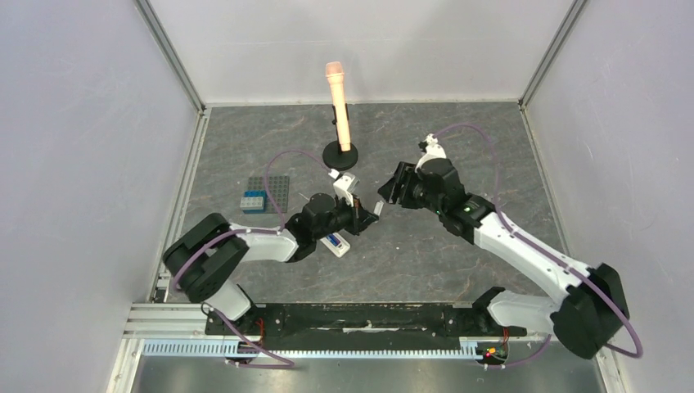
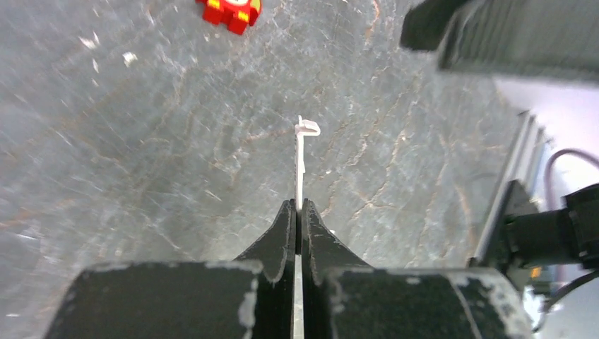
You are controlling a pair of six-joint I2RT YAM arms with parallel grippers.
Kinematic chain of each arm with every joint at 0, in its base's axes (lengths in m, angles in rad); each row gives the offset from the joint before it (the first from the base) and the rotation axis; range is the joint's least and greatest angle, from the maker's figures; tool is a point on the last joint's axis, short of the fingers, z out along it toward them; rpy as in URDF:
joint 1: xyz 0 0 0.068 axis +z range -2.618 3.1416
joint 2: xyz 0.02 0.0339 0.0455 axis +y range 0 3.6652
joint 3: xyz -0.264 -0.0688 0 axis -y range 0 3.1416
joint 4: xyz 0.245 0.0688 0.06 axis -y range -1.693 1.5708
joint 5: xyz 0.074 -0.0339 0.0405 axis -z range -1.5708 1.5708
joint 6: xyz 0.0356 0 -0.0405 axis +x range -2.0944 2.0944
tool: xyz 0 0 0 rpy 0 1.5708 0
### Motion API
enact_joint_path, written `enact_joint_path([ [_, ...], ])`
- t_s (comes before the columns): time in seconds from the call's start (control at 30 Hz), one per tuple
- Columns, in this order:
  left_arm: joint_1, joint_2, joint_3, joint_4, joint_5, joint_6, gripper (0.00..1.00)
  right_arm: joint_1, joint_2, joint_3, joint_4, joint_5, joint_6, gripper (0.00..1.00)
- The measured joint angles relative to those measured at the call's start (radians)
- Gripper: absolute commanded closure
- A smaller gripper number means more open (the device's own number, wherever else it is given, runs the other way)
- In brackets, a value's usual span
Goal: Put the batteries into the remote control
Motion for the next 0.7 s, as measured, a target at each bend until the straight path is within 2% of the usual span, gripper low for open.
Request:
enact_joint_path([
  [0.13, -0.014, -0.102, 0.013, -0.113, -0.035, 0.216, 0.98, -0.022, -0.086, 0.011, -0.034, -0.023, 0.01, 0.43],
  [0.27, -0.037, -0.163, 0.013, -0.13, -0.101, 0.455, 0.98, -0.042, -0.095, 0.014, -0.057, -0.079, 0.074, 0.48],
  [0.4, -0.084, -0.167, 0.013, -0.097, -0.177, 0.721, 0.98, -0.051, -0.119, -0.043, -0.019, -0.143, 0.193, 0.48],
  [0.47, -0.099, -0.159, 0.009, -0.044, -0.194, 0.851, 0.98, -0.051, -0.135, -0.077, 0.002, -0.172, 0.248, 0.45],
  [0.57, -0.102, -0.146, 0.007, 0.015, -0.21, 0.985, 0.98, -0.051, -0.145, -0.1, 0.037, -0.201, 0.314, 0.4],
  [0.7, -0.108, -0.14, 0.007, 0.069, -0.221, 1.121, 0.98, -0.053, -0.154, -0.114, 0.08, -0.213, 0.369, 0.4],
])
